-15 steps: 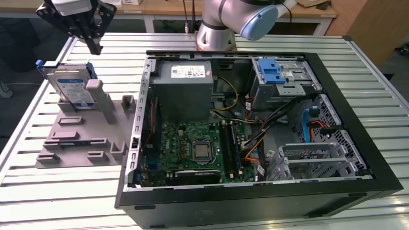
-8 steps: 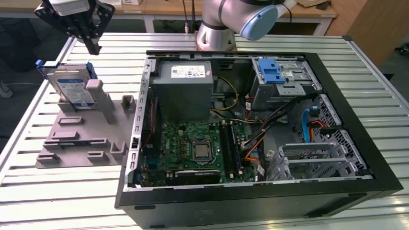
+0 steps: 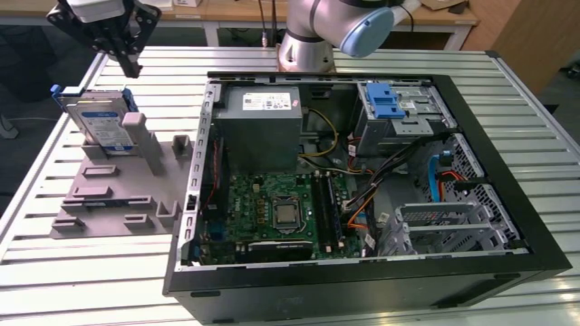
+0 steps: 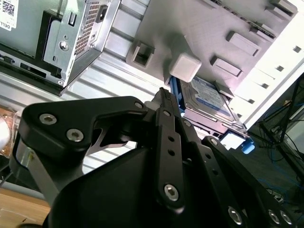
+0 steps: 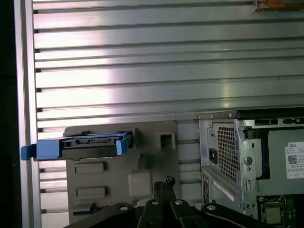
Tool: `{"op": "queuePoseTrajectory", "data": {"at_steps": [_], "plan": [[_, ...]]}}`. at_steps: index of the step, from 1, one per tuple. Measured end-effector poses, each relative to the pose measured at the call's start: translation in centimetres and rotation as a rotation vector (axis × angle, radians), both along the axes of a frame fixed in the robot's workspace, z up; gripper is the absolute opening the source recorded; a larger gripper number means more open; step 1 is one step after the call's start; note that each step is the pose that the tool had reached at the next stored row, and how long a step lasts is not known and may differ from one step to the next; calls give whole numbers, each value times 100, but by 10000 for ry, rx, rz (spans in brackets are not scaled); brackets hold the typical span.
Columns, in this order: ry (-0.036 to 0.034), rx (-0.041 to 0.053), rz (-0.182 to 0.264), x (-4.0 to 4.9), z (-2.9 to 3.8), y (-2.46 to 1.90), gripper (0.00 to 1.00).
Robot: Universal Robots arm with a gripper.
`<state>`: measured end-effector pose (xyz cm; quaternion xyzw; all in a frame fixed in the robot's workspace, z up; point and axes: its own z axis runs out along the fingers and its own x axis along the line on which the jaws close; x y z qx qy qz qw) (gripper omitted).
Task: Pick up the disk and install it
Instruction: 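Reach for the disk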
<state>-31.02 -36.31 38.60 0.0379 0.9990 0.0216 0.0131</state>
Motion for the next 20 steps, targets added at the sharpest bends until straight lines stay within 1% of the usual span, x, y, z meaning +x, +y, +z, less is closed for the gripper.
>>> {"op": "queuePoseTrajectory", "data": {"at_steps": [20], "plan": [[0,0,0,-59,-6,0,11]]}}
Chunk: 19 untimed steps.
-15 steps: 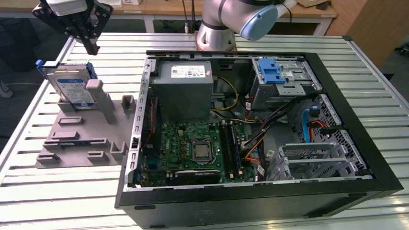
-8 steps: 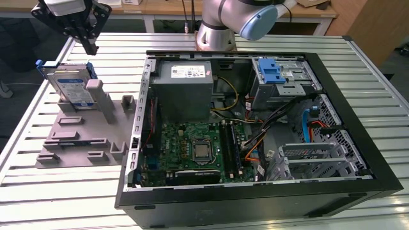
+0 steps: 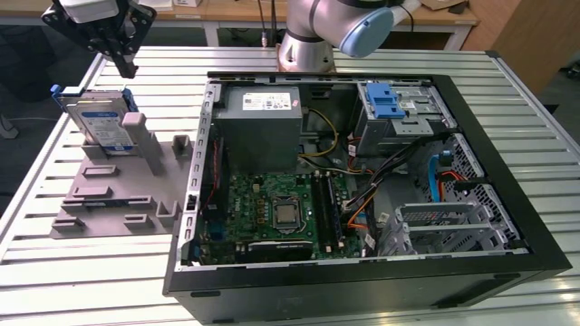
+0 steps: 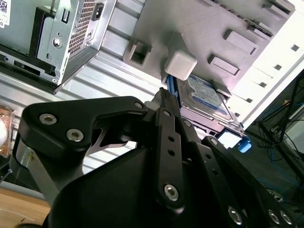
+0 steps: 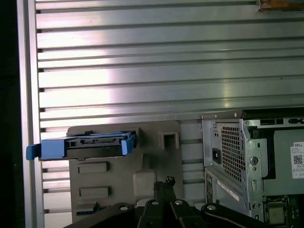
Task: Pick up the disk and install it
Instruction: 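Reach for the disk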
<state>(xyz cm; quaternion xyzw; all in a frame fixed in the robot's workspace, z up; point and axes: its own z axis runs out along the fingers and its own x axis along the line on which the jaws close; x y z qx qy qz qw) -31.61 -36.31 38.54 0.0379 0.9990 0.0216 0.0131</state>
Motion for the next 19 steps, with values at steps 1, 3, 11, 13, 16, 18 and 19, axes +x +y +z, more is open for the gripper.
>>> {"op": "queuePoseTrajectory", "data": {"at_steps": [1,3,11,13,16,18,19], "plan": [[0,0,0,-1,0,0,11],[0,0,-1,-6,0,0,11],[0,0,0,-17,0,0,11],[0,0,0,-18,-1,0,11],[0,0,-1,-36,0,0,11],[0,0,0,-57,0,1,11],[-1,0,0,-67,-1,1,11]]}}
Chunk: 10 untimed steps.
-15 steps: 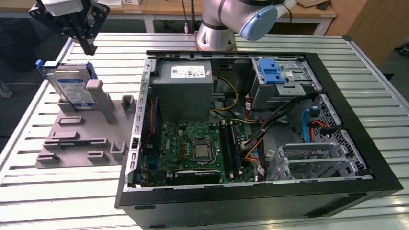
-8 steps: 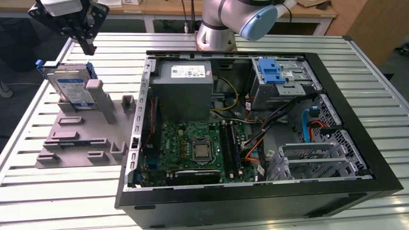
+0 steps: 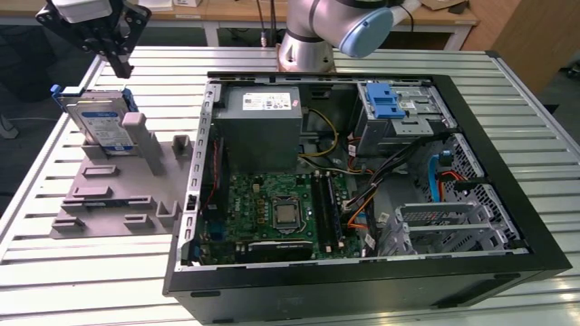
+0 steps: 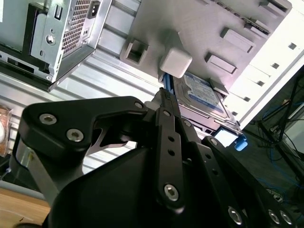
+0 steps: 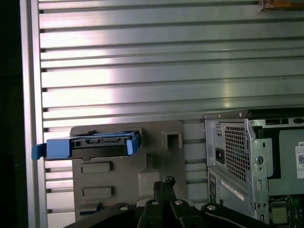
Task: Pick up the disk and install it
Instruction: 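Reach for the disk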
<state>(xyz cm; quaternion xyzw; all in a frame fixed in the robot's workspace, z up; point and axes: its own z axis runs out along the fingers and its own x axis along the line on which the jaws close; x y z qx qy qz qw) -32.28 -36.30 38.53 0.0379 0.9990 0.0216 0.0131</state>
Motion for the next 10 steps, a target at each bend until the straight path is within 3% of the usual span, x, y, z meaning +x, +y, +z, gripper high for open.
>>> {"op": "queuePoseTrajectory", "data": {"at_steps": [5,10], "plan": [[0,0,1,-42,-1,4,11],[-1,0,0,-112,-4,37,11]]}}
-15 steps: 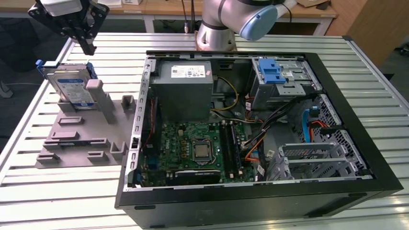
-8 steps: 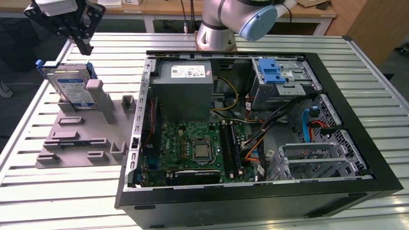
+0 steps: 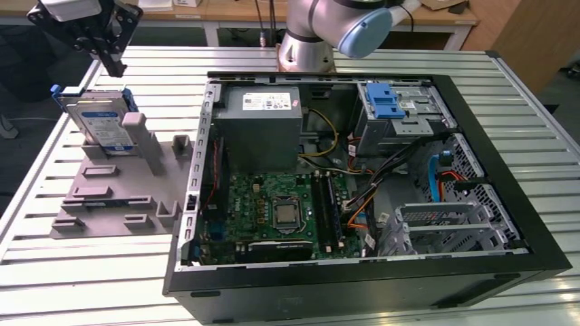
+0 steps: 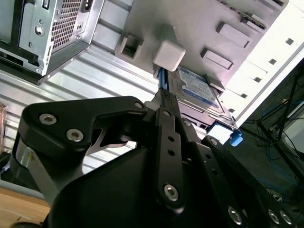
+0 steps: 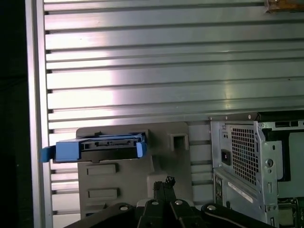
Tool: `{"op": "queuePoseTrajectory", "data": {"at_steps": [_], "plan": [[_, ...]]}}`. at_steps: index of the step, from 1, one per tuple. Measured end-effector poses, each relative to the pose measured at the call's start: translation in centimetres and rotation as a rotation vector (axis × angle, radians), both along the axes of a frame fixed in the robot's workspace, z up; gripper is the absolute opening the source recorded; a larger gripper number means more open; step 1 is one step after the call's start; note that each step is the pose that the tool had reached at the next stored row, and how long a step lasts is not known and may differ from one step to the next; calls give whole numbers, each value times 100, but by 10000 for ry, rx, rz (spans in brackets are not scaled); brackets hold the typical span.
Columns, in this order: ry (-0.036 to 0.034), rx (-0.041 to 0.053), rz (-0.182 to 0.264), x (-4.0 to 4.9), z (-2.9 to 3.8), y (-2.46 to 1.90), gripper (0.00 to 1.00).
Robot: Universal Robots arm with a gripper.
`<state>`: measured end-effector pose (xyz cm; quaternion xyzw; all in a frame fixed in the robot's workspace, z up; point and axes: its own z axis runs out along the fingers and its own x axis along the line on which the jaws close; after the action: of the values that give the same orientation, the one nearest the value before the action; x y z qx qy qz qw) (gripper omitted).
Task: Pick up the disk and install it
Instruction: 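Reach for the disk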
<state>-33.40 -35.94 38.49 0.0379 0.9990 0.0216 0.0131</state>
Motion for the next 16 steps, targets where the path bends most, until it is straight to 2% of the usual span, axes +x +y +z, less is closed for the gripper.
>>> {"op": "queuePoseTrajectory", "data": {"at_steps": [3,11,16], "plan": [[1,0,-1,-39,-1,4,11],[1,0,0,-46,-1,4,11],[1,-1,0,-99,-1,10,11]]}}
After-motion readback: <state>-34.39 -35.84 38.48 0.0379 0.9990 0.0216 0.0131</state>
